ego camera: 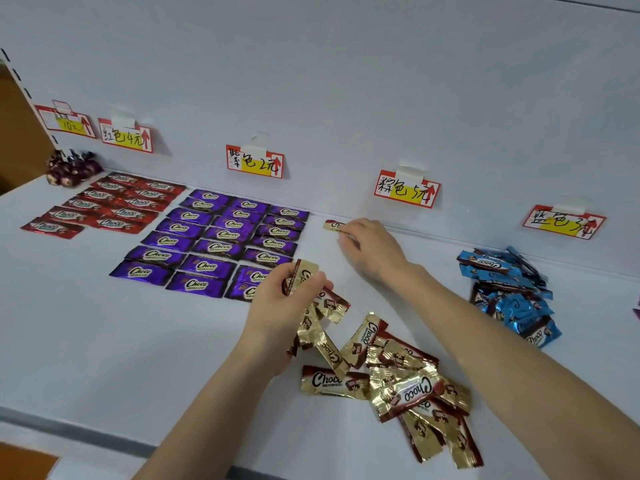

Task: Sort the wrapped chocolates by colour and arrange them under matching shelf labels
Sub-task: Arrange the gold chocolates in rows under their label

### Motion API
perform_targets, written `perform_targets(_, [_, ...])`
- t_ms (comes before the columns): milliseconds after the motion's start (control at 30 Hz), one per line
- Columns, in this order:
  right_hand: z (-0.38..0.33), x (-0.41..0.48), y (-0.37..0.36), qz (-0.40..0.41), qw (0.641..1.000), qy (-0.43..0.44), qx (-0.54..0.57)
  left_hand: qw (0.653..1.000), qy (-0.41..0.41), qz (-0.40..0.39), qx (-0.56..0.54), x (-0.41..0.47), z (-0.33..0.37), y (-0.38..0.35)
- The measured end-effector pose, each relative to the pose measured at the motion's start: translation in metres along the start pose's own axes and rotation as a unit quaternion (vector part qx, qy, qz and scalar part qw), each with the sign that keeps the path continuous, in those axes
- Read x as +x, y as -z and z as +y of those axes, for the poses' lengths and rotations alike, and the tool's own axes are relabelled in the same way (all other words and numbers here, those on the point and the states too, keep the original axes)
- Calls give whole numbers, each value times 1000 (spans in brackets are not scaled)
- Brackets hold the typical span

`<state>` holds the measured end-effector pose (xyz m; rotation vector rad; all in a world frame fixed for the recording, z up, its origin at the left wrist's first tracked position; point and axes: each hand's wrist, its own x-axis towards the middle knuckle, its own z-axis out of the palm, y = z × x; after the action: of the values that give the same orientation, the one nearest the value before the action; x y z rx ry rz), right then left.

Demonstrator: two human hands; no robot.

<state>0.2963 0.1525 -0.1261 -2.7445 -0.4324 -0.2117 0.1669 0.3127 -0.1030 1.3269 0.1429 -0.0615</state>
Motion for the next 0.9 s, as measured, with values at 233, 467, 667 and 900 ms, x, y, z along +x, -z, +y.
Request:
perform_targets(233, [-1,5,-4,0,1000,24,-7,1000,3,-4,-10,-2,3,0])
perform_targets(467, [2,6,-8,2,999,34,-27,1000,9,-13,-21,-3,3,0])
perform_targets(667, [-5,0,2,49,996,8,72,999,25,-9,-25,-1,2,-1])
perform_targets(900, [-28,-54,58,34,959,-56,276,998,37,-12,-46,-3,2,-1])
